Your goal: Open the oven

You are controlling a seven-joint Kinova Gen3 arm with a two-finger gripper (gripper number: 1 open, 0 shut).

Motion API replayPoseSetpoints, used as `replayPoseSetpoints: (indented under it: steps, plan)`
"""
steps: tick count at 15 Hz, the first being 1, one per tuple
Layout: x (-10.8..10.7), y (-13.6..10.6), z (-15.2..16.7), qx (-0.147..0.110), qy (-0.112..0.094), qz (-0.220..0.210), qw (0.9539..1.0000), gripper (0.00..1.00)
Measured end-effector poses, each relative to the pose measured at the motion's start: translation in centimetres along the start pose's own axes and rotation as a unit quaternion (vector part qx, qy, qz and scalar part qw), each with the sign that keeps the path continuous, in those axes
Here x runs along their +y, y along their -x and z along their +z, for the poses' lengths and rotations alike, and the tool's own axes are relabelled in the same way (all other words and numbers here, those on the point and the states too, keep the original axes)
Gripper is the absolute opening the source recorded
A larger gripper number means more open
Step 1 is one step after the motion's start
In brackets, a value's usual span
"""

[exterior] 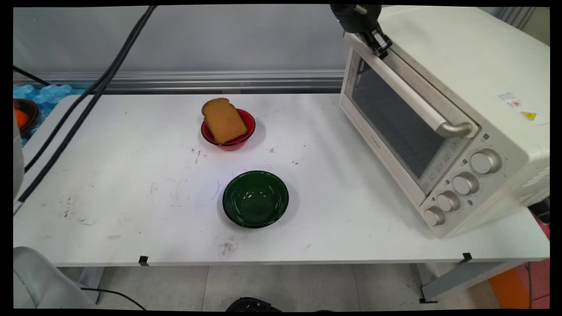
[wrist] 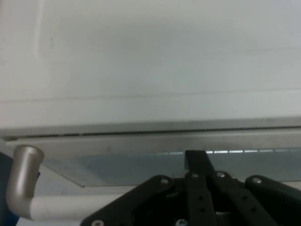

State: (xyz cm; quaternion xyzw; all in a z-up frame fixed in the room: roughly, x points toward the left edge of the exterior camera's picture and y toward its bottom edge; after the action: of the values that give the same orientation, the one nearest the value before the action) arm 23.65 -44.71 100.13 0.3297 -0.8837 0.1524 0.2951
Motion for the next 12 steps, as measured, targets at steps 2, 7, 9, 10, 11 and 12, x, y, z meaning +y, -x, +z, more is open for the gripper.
replayPoseSetpoints:
  steps: [2, 7, 9, 10, 11, 12]
  plan:
    - [-0.1, 0.5, 0.3, -0.005, 0.000, -0.002, 1.0000, 0.00]
    - [-0.2, 2.1, 0.7, -0.019, 0.002, -0.006, 0.9998, 0.00]
    - [-0.2, 2.7, 0.7, -0.025, 0.002, -0.007, 0.9997, 0.00]
    - [-0.2, 3.2, 0.7, -0.029, 0.003, -0.008, 0.9996, 0.00]
    - [-0.2, 3.5, 0.7, -0.032, 0.003, -0.008, 0.9995, 0.00]
    - [-0.2, 3.8, 0.7, -0.034, 0.004, -0.008, 0.9994, 0.00]
